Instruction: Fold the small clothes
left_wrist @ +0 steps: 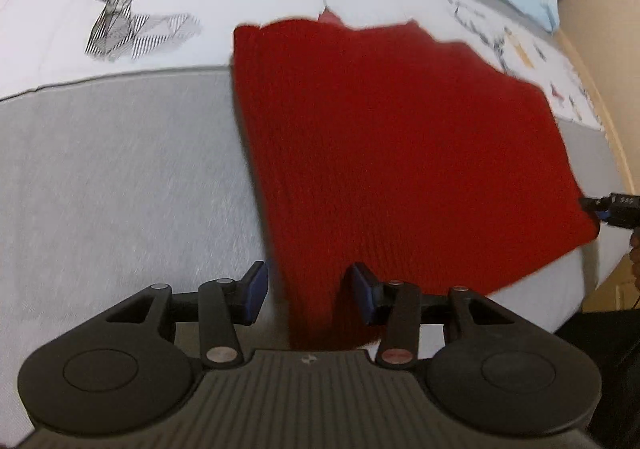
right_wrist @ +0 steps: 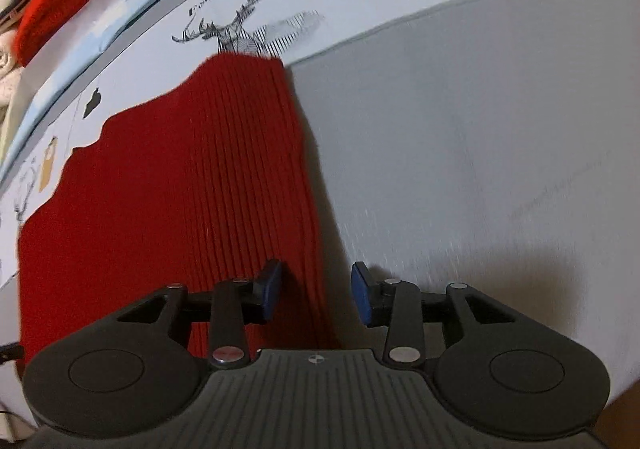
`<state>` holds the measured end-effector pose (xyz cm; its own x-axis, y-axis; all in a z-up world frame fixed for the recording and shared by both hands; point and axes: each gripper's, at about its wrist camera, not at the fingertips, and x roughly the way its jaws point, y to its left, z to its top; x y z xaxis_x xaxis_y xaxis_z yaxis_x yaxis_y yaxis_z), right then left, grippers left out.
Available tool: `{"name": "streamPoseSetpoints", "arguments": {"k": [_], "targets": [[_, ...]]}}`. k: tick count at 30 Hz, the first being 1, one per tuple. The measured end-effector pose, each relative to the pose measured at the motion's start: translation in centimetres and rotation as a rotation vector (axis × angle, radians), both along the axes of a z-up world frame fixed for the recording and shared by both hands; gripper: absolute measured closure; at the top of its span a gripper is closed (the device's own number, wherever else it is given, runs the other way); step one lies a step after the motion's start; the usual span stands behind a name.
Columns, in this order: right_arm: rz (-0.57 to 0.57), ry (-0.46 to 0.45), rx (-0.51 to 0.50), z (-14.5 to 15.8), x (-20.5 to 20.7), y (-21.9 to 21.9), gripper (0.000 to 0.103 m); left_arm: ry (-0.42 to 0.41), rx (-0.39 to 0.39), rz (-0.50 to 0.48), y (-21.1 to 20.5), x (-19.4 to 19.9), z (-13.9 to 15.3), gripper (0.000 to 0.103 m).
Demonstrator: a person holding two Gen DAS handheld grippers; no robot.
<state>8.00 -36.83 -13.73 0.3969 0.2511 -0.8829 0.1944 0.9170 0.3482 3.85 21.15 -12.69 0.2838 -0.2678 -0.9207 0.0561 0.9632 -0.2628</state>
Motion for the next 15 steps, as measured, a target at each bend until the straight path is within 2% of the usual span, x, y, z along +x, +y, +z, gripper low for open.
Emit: {"name": "streamPoseSetpoints", "arguments": {"k": [2,3,4,5,7,10,12,13,15], "targets": [[0.013,-0.002,0.011,0.3,-1.0,-0.1,0.063,0.008,0.002,-0.015,0.0,-0.7,0.1,0.062],[0.025,-0.006,0.013,0.5,-1.6,0.0,0.064,0.006,-0.003,-0.025,-0.2,-0.9,0.2,0.081],[0.037,-0.011,0.017,0.7,-2.1,0.1,0.079,-0.007,0.011,-0.032,-0.4,-1.3,0.6,0.088],[0.045,-0.024,0.02,1.0,-2.5,0.2,0.088,-0.029,0.03,-0.036,-0.6,-1.6,1.1,0.089],[0.03,-0.078,0.016,2.2,-3.4,0.1,0.09,-0.079,0.03,-0.018,-0.6,-2.2,2.4,0.091],[-0.06,-0.184,0.085,4.5,-5.0,-1.2,0.091,-0.141,-0.033,0.066,0.8,-3.0,4.1,0.091],[-0.068,-0.211,0.08,5.1,-5.6,-1.3,0.091,-0.082,0.018,0.057,0.7,-3.0,3.3,0.09],[-0.06,-0.192,0.057,4.8,-5.5,-1.2,0.091,-0.037,0.065,0.032,0.0,-3.0,2.5,0.09],[-0.036,-0.09,0.003,2.9,-4.8,-0.5,0.09,0.019,0.167,-0.035,-1.7,-3.0,1.3,0.087]]}}
